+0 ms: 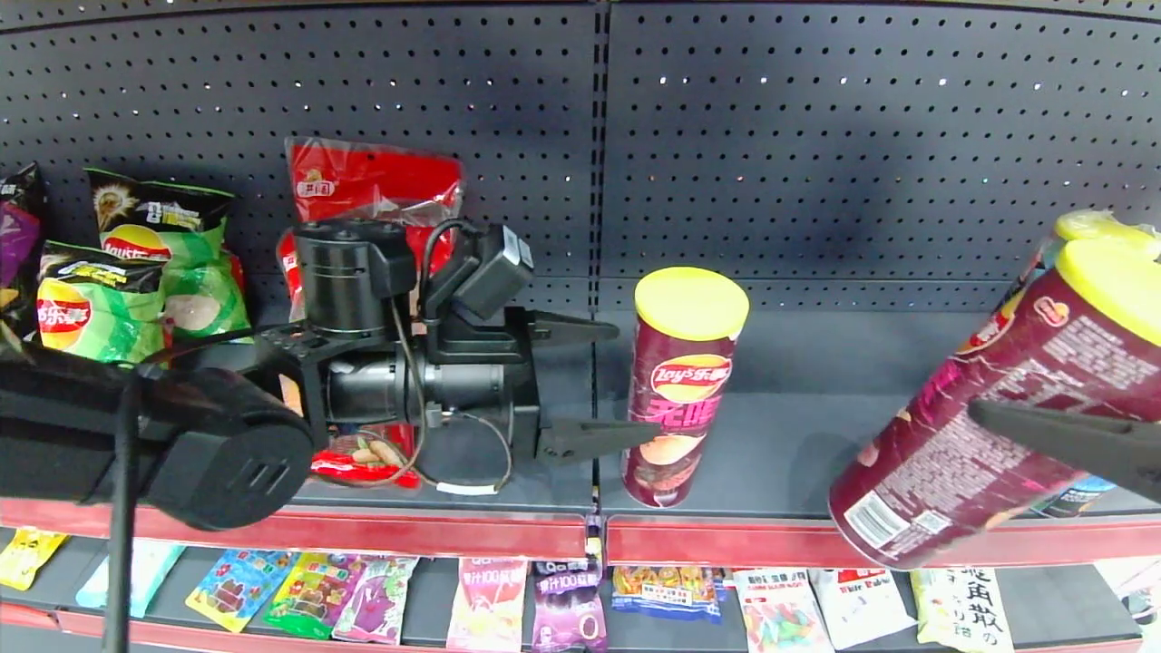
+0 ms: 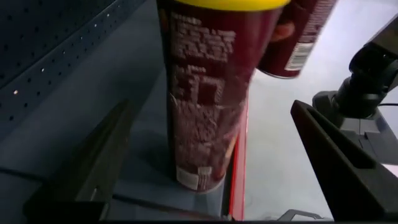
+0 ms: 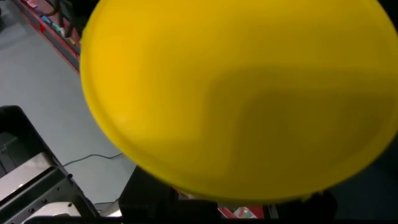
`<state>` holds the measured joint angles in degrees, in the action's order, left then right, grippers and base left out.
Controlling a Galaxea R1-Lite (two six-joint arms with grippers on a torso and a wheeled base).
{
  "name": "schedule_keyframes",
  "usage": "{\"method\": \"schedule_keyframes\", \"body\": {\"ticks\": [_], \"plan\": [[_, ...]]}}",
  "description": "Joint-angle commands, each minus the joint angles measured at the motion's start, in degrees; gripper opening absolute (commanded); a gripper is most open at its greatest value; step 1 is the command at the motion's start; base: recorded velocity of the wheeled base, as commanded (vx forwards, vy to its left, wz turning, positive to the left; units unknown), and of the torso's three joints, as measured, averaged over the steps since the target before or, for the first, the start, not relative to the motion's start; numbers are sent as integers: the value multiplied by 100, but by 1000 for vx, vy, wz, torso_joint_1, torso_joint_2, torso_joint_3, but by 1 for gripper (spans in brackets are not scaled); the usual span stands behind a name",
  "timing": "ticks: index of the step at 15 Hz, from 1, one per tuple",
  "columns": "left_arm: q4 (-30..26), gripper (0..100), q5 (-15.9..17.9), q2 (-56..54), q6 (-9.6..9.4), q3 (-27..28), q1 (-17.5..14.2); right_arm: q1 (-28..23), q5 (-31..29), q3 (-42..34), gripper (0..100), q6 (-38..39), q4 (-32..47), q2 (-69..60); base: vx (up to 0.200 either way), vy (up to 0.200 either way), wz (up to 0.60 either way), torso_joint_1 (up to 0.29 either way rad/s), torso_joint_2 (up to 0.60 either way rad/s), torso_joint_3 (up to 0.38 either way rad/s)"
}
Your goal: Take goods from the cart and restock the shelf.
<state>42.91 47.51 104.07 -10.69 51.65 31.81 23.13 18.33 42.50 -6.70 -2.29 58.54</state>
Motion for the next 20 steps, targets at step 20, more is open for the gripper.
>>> {"method": "schedule_keyframes", "body": {"ticks": [20], "plan": [[-64, 100, -2211, -2497, 788, -2335, -456, 104, -49, 2509, 0, -498, -922, 3902, 0, 0, 0, 0, 0, 0]]}}
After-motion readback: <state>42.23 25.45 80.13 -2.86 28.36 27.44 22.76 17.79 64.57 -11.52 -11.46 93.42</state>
